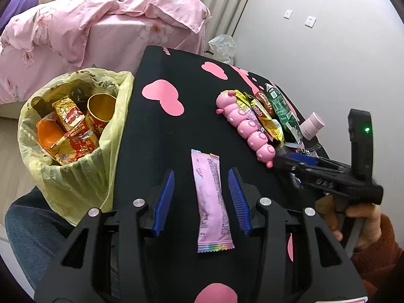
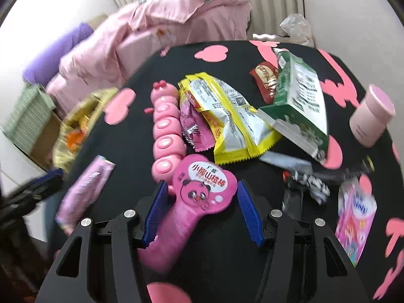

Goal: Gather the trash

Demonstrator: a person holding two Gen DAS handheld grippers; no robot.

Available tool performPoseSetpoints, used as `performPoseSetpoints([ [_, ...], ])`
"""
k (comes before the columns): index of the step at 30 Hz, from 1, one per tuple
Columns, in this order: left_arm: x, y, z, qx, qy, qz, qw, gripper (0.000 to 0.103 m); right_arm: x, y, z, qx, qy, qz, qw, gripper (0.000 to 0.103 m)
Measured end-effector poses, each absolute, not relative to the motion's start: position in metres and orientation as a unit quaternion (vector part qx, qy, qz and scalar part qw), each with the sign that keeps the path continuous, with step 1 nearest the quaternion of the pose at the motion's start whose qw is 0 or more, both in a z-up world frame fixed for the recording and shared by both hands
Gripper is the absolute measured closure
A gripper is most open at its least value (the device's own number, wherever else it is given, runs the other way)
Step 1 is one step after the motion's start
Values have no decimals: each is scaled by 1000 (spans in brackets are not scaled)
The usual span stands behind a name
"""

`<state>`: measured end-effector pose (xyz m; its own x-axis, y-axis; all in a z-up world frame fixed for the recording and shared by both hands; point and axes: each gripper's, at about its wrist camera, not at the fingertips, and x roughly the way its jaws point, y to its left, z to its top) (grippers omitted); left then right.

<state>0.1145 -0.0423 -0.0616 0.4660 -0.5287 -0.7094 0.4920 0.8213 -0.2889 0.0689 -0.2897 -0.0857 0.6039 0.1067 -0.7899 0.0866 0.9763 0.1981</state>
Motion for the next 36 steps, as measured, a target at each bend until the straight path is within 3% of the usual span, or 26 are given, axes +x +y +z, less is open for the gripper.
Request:
performPoseSetpoints([
  [3, 116, -38, -63, -26, 423, -298, 855, 60, 62, -280, -85, 64, 449, 33, 891, 71],
  [5, 118, -37, -66, -32, 428, -300, 852, 60, 54, -280, -86, 54, 449, 43, 891, 76],
  [10, 118, -43, -74, -26, 445, -320, 836, 60, 27, -285, -85, 39, 449, 66, 890, 76],
  [13, 112, -51, -75, -14, 446, -331, 832, 54, 14, -286, -83, 43, 447, 99, 888, 74],
  [16, 108, -55, -74, -4, 444, -331, 833, 54, -8, -285, -74, 38, 422, 140, 895, 46],
  [31, 103, -49, -68, -11, 433, -310, 846, 48, -13, -273, -84, -27, 443, 154, 883, 46],
  [33, 105, -47, -69, -18, 438, -312, 843, 45, -5, -273, -87, -27, 449, 155, 879, 55],
  [36, 103, -47, -71, -9, 443, -312, 840, 40, -3, -271, -80, -30, 442, 158, 882, 56],
])
